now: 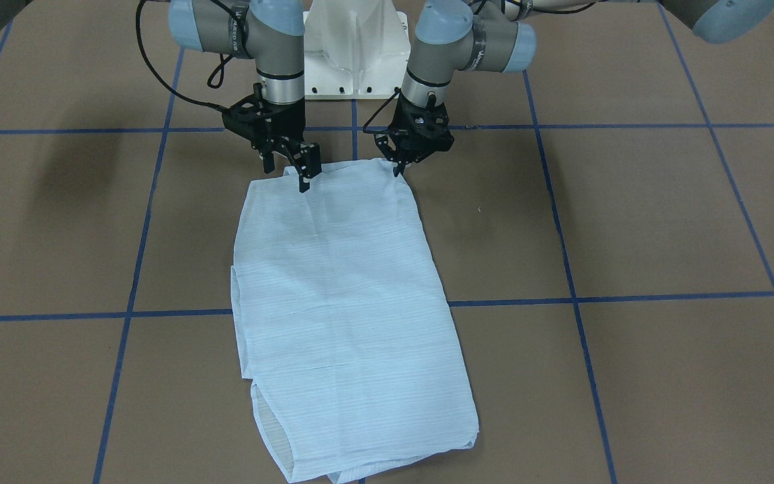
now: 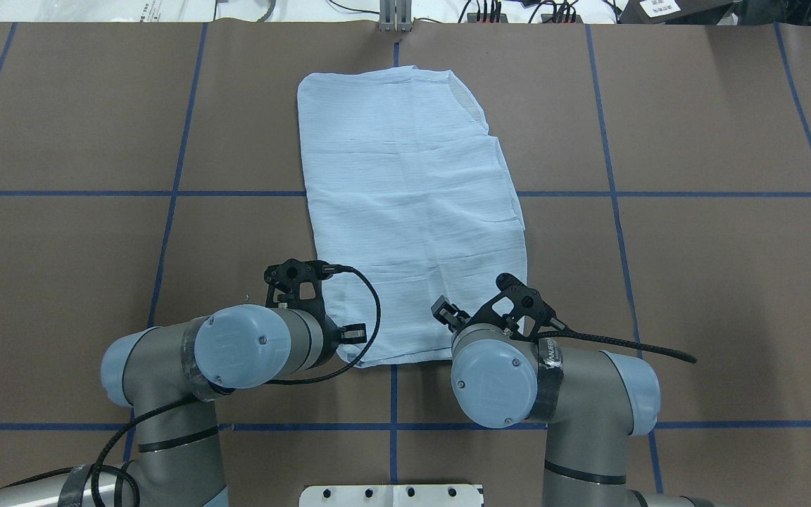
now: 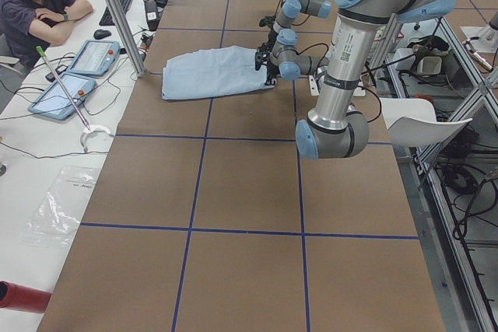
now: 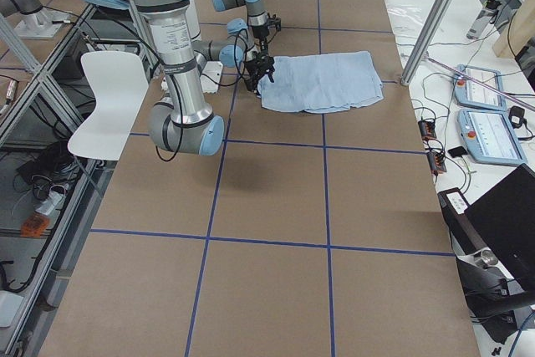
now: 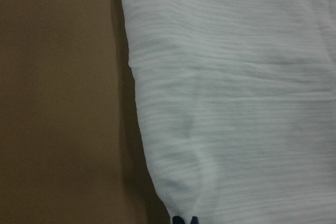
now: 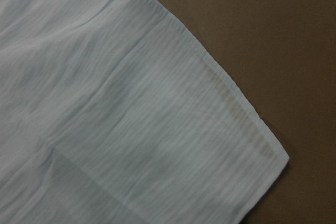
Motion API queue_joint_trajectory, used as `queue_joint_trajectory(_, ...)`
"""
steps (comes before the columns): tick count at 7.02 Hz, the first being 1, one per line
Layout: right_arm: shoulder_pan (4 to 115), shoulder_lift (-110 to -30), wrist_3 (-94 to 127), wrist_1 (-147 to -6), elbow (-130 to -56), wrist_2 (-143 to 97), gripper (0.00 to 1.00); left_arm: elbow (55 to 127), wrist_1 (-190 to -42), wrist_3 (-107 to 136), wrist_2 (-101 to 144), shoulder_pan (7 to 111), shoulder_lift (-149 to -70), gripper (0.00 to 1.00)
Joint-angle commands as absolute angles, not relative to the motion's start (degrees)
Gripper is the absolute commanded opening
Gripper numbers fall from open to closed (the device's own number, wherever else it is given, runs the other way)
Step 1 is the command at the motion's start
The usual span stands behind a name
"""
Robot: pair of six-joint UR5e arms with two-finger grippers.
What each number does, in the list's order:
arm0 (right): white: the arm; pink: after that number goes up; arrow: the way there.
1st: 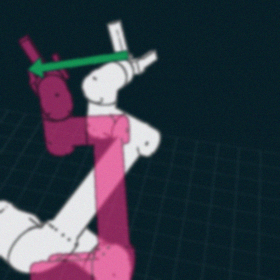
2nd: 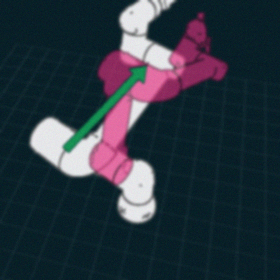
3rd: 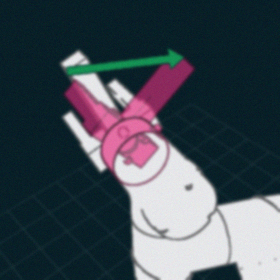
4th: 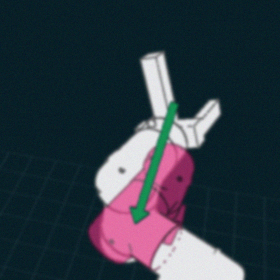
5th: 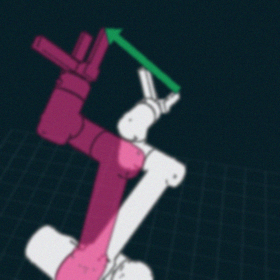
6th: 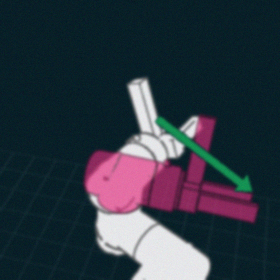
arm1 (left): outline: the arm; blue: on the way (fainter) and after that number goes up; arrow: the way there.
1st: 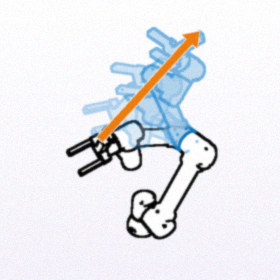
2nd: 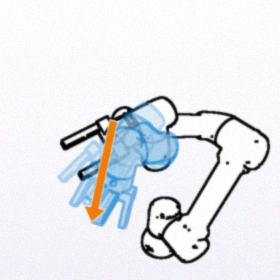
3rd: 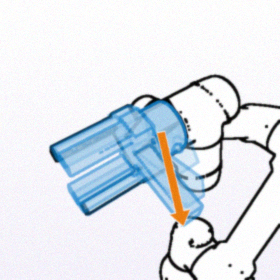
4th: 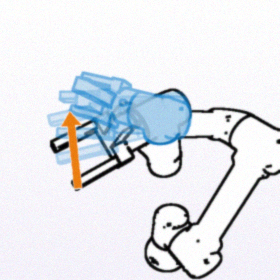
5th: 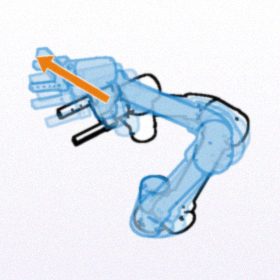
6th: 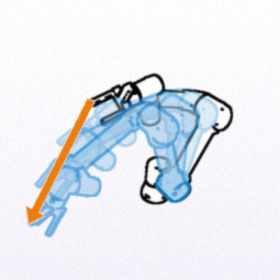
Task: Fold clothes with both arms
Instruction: 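Lower both grippers to the shirt edge nearest the robot and grasp it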
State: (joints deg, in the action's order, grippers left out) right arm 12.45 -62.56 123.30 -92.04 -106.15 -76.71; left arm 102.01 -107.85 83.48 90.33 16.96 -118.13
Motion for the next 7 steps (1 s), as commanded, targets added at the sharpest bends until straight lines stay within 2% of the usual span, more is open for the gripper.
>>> queue_joint_trajectory(1, 10.9, -62.49, 125.07, -92.29, -105.91, -76.55, 0.97, 102.04, -107.93, 83.32, 89.82, 16.96, -118.12, 0.0)
queue_joint_trajectory(7, 10.9, -60.12, 125.68, -92.9, -102.57, -75.76, 0.94, 102.3, -108.02, 83.06, 89.82, 17.05, -118.12, 0.0)
